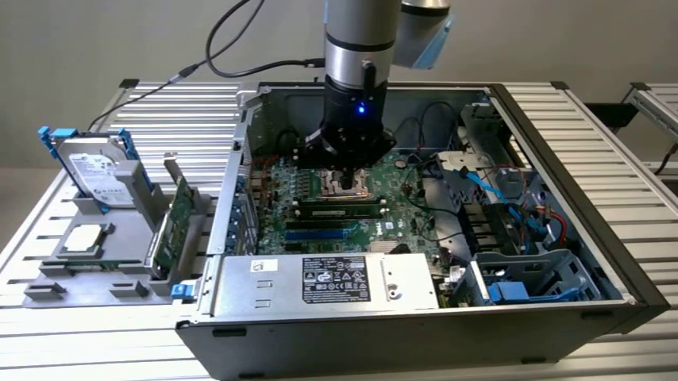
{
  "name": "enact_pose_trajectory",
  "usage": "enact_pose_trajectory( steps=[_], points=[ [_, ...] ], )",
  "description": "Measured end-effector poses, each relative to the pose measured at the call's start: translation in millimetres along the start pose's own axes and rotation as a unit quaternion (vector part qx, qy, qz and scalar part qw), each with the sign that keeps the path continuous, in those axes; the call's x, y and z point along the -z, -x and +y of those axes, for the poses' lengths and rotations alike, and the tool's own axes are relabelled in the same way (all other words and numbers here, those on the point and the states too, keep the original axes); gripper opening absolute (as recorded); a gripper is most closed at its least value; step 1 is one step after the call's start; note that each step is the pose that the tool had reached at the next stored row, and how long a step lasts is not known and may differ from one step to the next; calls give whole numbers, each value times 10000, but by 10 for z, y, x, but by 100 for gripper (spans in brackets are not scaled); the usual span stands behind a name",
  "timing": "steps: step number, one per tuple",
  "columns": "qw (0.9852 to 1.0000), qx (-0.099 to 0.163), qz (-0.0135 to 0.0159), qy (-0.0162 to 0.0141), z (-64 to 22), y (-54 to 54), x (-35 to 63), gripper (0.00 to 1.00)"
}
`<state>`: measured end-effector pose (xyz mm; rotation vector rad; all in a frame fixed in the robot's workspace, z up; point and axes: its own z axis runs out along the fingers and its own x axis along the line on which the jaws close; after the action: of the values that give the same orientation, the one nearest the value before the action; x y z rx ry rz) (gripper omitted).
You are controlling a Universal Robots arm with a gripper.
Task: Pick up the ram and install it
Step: 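Press down the ram until it locks into place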
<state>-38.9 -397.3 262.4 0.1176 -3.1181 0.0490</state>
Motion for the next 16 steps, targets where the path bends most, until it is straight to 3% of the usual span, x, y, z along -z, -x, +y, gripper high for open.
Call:
enact_pose_trajectory(
  steps=[4,8,10,15,16],
  points=[
    [9998,-195,6,5,-10,0,-1,11],
    [9998,-208,9,22,-101,-7,6,11],
    [9998,-209,7,53,-142,-11,15,11],
    [9996,-208,0,181,-223,-18,33,11],
    [9996,-208,0,182,-223,-18,33,11]
  ],
)
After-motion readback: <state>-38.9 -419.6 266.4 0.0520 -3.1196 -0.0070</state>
